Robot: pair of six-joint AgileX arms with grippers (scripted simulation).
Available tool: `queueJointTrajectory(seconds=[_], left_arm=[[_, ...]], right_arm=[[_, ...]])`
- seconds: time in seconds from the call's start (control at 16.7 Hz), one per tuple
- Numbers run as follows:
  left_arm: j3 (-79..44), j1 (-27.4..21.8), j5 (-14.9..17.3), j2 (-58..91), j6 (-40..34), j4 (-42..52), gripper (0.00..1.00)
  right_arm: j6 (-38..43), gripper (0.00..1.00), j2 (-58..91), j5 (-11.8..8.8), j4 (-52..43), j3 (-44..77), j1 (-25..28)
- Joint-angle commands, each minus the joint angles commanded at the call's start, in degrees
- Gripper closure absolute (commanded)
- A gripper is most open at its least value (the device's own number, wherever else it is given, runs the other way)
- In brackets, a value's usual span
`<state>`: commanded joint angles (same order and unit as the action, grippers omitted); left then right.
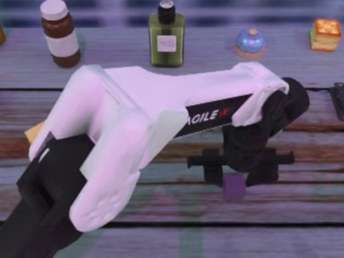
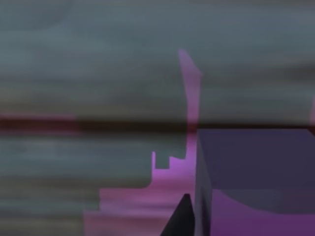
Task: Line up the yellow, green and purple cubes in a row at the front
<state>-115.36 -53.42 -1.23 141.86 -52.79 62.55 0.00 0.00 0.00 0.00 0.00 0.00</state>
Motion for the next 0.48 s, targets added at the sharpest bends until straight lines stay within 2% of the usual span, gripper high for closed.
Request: queueJointTrajectory(seconds=[0.18,0.48], left_arm=[[0.00,0.00,0.00,0.00,0.00,0.00,0.02],[0.00,0.00,0.00,0.00,0.00,0.00,0.00]], right_arm=[[0.00,0.00,0.00,0.00,0.00,0.00,0.00],[0.00,0.00,0.00,0.00,0.00,0.00,0.00]])
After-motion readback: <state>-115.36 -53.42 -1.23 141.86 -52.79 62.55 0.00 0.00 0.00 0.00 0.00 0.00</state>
